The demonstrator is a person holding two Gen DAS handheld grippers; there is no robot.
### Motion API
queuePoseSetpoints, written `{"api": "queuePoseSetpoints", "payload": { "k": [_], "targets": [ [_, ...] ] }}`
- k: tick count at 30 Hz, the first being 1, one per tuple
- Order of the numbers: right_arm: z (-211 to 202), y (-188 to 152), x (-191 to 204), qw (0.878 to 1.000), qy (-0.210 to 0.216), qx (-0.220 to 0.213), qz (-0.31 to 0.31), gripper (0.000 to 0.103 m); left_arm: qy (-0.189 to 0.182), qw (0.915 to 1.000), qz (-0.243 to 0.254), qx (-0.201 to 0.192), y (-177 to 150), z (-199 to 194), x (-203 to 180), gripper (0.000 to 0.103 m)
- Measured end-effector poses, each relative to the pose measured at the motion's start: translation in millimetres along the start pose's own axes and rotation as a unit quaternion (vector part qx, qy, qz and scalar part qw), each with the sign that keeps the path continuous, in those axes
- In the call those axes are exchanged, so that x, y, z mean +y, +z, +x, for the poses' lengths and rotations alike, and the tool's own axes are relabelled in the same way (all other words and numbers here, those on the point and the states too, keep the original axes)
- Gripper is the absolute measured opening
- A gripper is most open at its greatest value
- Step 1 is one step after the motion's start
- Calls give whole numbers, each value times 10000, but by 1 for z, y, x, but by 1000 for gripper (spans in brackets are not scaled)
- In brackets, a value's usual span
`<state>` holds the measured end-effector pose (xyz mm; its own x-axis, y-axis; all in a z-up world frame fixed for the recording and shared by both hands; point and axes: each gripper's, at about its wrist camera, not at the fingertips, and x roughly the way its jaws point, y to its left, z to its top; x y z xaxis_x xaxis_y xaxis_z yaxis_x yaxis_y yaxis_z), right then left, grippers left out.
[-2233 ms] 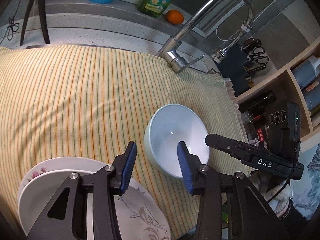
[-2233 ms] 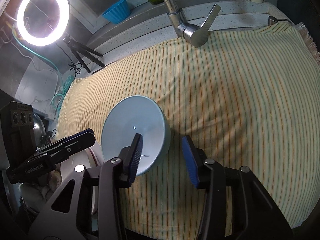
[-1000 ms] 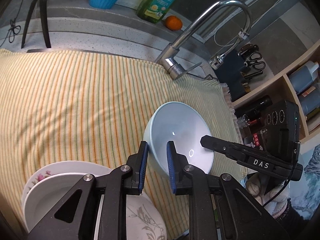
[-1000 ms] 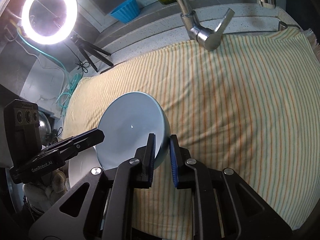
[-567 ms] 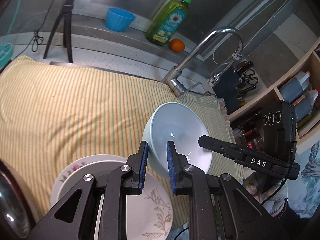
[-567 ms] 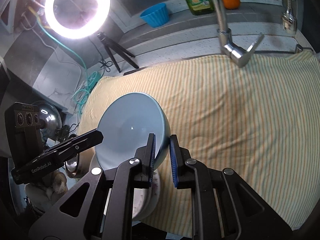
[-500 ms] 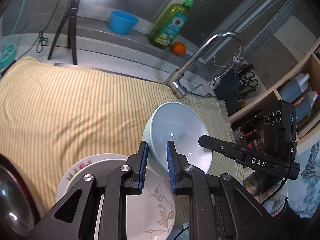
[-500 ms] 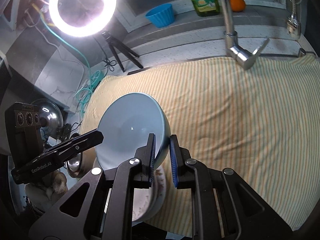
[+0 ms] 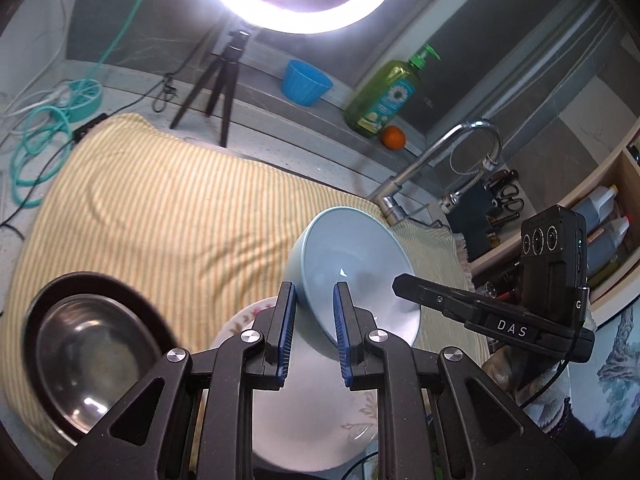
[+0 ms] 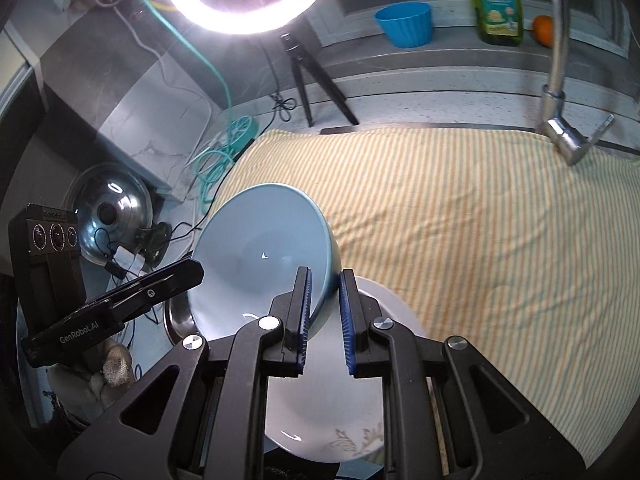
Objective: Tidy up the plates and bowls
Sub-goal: 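Lift the white bowl with both grippers and carry it over the nested steel bowls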
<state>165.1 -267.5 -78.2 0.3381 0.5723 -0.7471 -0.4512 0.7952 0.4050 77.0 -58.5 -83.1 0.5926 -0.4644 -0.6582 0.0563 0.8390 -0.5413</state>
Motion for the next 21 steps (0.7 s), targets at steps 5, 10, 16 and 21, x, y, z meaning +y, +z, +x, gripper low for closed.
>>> {"api": "queuePoseSetpoints", "payload": {
  "k": [5,10,16,21],
  "targets": [
    [16,3,31,9996,140,101,-231,14,123,9995,-217,-184,-3,-25,22,17],
    [34,4,60,9983,286,223,-457,14,269,9983,-424,-311,-7,-47,44,17],
    [54,0,89,9963,398,379,-663,14,423,9962,-665,-382,-16,-66,68,17],
    [70,-5,112,9939,448,524,-856,14,546,9938,-859,-453,-23,-79,86,17]
  ]
}}
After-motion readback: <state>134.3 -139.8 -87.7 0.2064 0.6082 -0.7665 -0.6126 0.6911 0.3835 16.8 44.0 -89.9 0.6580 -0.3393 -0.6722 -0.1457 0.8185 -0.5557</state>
